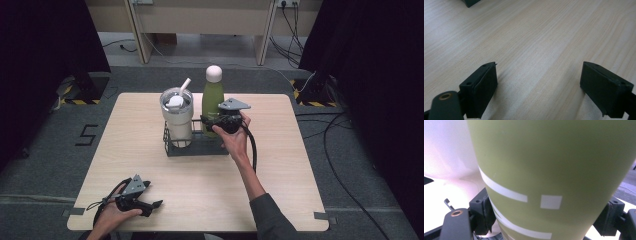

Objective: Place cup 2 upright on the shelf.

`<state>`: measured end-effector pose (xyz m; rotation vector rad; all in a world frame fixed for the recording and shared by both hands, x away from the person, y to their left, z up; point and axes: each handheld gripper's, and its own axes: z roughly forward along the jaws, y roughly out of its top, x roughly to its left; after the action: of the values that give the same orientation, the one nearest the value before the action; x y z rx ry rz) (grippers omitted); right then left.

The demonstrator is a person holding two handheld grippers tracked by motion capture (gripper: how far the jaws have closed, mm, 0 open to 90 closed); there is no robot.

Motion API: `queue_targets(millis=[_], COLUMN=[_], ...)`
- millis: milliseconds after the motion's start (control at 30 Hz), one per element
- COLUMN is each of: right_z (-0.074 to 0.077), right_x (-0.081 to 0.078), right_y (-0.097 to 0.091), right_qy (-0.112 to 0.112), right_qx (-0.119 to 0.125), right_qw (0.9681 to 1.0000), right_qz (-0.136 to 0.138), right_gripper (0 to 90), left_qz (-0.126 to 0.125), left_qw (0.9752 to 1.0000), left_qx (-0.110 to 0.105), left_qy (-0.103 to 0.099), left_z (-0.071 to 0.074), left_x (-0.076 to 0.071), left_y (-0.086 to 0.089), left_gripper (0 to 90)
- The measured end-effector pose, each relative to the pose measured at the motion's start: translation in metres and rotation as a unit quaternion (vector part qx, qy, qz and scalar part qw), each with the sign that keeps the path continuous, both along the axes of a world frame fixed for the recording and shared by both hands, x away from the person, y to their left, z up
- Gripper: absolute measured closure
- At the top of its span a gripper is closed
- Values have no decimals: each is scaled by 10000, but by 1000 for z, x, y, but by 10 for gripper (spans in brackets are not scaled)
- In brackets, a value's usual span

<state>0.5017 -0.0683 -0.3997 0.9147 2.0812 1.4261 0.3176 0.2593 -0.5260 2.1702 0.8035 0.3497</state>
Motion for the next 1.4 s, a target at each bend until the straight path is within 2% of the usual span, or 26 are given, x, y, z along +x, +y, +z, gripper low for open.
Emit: queue_targets(millis=[567,1267,1400], right_z=[-19,-32,-33], right_x=[3,0,0], right_y=[-1,1,0], right_qy=[189,249,257], right_qx=[-7,-136,-82], right_qw=[9998,9996,9996], right_qz=[-36,-7,-8], right_gripper=[209,209,209], left_qz=[3,2,3], left_qw=[10000,10000,10000], left_qx=[-2,-3,-3], left_qy=[-7,-4,-4], left_z=[0,0,0], left_x=[0,0,0], left_y=[0,0,0], left_gripper=[138,137,137])
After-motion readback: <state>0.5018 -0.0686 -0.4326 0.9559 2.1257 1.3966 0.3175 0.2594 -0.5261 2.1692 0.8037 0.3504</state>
